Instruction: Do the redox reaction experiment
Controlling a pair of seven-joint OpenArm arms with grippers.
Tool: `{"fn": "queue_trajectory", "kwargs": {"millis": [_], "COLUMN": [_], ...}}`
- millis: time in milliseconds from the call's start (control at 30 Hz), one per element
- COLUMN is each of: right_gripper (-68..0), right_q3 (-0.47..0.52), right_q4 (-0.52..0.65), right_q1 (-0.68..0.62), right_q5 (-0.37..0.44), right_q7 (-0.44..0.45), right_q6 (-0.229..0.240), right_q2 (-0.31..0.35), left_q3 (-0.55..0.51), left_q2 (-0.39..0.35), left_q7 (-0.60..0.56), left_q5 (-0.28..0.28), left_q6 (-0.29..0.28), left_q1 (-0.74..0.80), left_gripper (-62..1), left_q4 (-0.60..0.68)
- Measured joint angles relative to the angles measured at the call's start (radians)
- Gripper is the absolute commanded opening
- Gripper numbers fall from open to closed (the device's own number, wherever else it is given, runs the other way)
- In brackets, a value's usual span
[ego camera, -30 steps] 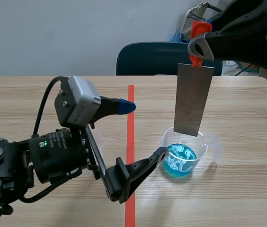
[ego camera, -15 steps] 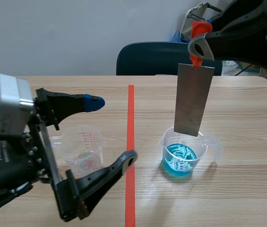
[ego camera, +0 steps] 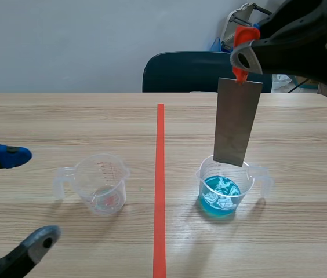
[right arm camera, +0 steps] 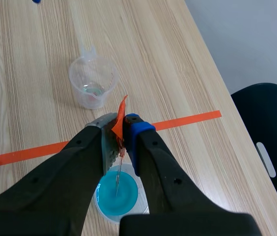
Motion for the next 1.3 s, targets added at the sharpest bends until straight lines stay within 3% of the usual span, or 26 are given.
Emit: {"fn": "queue_trajectory", "kwargs": {"millis": [300, 567, 700, 867, 1300], "right_gripper": [-66.9, -66.9, -66.9, -66.9, -66.9], "right_q3": [0.0, 0.0, 0.0, 0.0, 0.0], "right_q4": [0.0, 0.0, 0.0, 0.0, 0.0], "right_q1": [0.0, 0.0, 0.0, 0.0, 0.0], "right_q5": [0.0, 0.0, 0.0, 0.0, 0.0], "right_q7": [0.0, 0.0, 0.0, 0.0, 0.0], "right_q6": [0.0, 0.0, 0.0, 0.0, 0.0], "right_q2": [0.0, 0.0, 0.0, 0.0, 0.0], "left_q3": [-0.251, -0.397, -0.419, -0.418, -0.418], "left_q2": [-0.016, -0.016, -0.016, -0.013, -0.013], "left_q7": [-0.163, -0.306, -0.322, -0.319, -0.319], "left_q5": [0.002, 0.002, 0.008, 0.1, 0.098], "left_q6": [0.0, 0.0, 0.0, 0.0, 0.0], "left_q1": [0.246, 0.407, 0.432, 0.431, 0.426], "left_gripper": [1.4, 1.4, 1.4, 1.4, 1.4], "left_q4": [0.0, 0.0, 0.0, -0.003, -0.007]}}
